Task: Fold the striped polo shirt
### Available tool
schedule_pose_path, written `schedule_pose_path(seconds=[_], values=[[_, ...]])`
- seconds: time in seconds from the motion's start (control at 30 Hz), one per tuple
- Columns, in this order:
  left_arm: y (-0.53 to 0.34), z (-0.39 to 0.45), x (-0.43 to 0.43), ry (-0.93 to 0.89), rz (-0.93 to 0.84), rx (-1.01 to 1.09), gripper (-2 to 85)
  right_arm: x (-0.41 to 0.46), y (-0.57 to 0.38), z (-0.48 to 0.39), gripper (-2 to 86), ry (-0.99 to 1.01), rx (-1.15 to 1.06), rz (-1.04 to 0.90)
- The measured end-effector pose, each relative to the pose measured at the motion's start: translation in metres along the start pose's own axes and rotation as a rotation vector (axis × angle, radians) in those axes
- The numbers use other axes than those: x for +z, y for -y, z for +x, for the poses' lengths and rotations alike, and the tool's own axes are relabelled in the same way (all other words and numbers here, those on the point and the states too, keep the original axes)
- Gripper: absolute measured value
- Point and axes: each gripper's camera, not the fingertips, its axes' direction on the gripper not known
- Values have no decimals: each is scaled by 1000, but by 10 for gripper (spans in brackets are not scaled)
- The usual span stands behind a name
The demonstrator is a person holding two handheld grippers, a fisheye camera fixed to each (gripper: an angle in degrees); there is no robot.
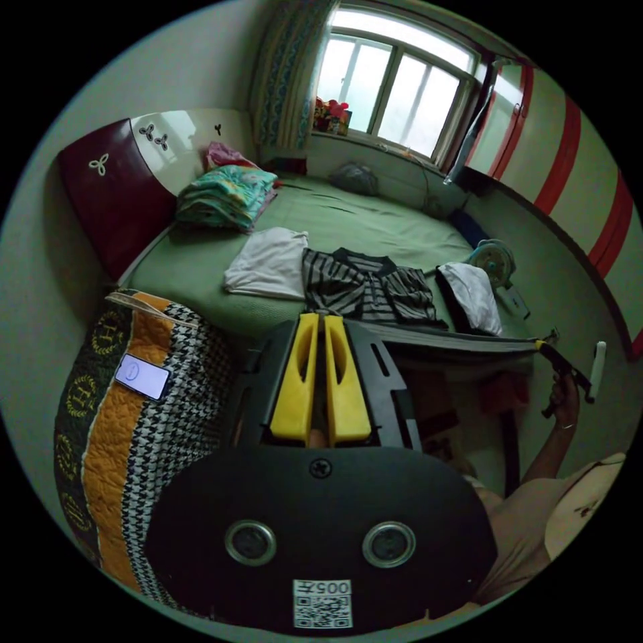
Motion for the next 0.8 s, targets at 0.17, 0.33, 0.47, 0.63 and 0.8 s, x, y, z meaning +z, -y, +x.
schedule_pose_path(seconds=[0.17,0.33,0.47,0.63,0.8], values=[[48,12,21,15,-7,78,6,18,32,-6,-13,-26,-12,1],[104,17,70,48,-50,102,11,53,78,-19,-13,-55,-47,1],[167,22,131,91,-77,180,14,103,137,-35,-13,-126,-150,-16],[252,27,225,108,-146,188,23,188,225,-49,-12,-194,-183,-61],[318,27,354,244,-171,156,70,330,309,-47,20,-171,-59,-239]])
